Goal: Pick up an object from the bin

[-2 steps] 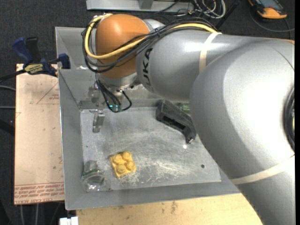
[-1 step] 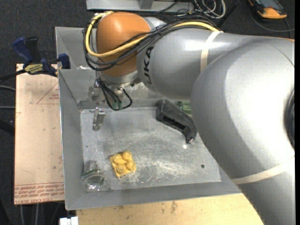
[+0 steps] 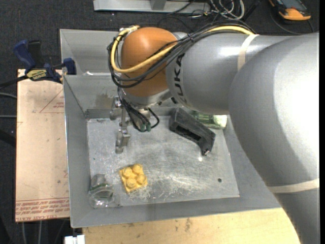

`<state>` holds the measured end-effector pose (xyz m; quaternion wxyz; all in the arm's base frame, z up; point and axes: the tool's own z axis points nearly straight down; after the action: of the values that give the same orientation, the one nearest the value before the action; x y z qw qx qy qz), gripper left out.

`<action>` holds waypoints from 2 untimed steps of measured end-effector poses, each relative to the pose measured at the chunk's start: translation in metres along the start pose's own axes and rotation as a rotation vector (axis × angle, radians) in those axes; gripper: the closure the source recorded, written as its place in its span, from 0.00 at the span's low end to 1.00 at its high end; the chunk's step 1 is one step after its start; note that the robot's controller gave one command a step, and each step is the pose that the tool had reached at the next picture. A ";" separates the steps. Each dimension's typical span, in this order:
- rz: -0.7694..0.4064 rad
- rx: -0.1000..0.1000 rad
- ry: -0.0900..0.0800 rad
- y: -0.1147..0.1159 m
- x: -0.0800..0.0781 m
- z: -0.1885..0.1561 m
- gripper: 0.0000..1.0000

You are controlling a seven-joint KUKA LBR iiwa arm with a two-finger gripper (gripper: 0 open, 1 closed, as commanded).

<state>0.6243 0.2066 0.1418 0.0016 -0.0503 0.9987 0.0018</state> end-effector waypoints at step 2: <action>-0.147 -0.002 -0.005 0.011 0.079 -0.076 0.00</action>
Offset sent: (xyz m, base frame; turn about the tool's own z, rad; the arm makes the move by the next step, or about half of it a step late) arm -0.0722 -0.0376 0.0200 -0.2473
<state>0.5446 0.2089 0.2173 0.0041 -0.1237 0.9923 0.0028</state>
